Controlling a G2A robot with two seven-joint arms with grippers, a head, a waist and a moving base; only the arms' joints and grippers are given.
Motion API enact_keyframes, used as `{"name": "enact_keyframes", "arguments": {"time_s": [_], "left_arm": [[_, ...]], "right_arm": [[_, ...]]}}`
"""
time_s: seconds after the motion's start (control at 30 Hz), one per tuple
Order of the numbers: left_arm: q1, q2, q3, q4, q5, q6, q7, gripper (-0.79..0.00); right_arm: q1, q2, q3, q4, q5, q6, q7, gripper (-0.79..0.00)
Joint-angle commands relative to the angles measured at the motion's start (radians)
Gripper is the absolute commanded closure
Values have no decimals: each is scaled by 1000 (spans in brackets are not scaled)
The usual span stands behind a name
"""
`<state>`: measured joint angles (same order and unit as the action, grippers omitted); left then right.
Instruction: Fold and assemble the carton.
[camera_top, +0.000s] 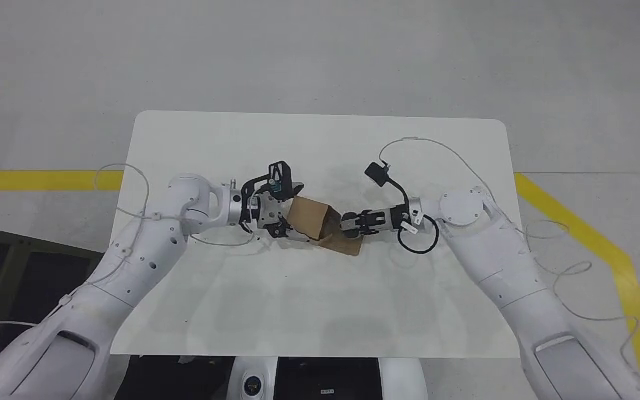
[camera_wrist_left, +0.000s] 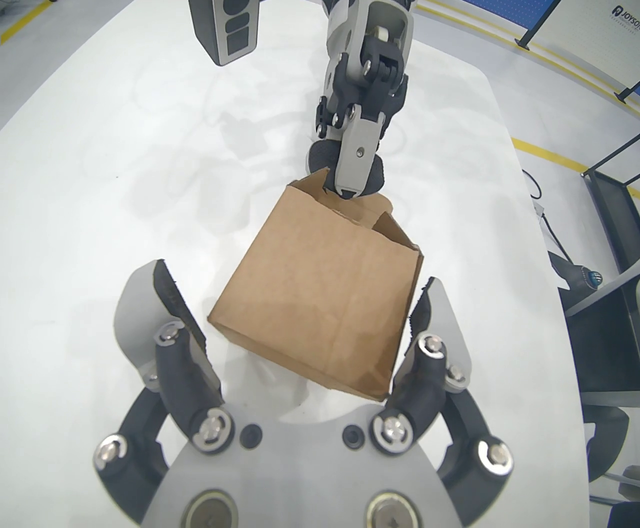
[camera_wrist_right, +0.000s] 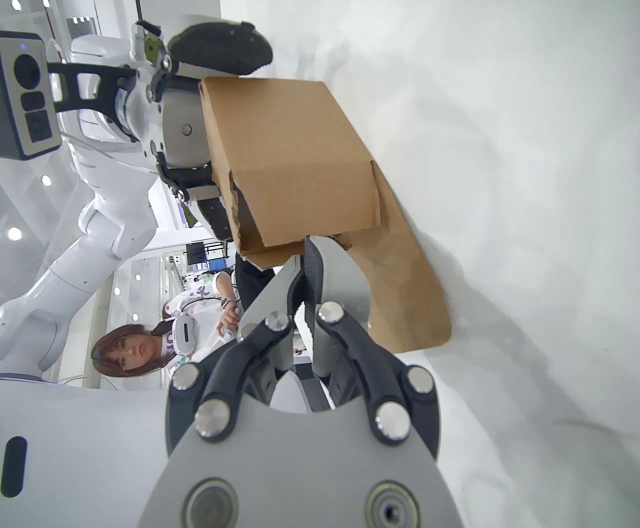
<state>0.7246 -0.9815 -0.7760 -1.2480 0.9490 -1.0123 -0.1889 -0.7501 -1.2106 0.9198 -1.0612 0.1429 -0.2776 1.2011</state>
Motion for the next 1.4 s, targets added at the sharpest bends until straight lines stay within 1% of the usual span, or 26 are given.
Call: {"name": "enact_keyframes", "arguments": {"time_s": [0.0,0.1,0.27,0.4,0.67,0.9,1.13,1.37], "left_arm": [[1,1,-1,-1,4,0,2,-785],[3,1,-2,-2,7,0,4,-785],[5,1,-3,-3,16,0,5,-785],[6,1,-3,-1,18,0,5,-785],[8,0,-4,-2,24,0,9,-785],[11,2,-9,-3,21,0,12,-785],[15,6,-11,-2,10,0,9,-785],[16,11,-13,1,-4,0,0,-785]], "right_arm": [[0,-1,-5,-3,-5,5,-3,0],[2,-4,-11,-8,-2,-1,-10,0],[11,-13,-39,-21,14,10,15,0],[20,-22,-58,-11,22,8,6,0],[60,-54,-112,51,65,-15,-3,0],[94,-79,-136,141,132,-66,22,0],[127,-105,-165,208,151,-107,30,0],[130,-107,-167,211,151,-118,29,0]]}}
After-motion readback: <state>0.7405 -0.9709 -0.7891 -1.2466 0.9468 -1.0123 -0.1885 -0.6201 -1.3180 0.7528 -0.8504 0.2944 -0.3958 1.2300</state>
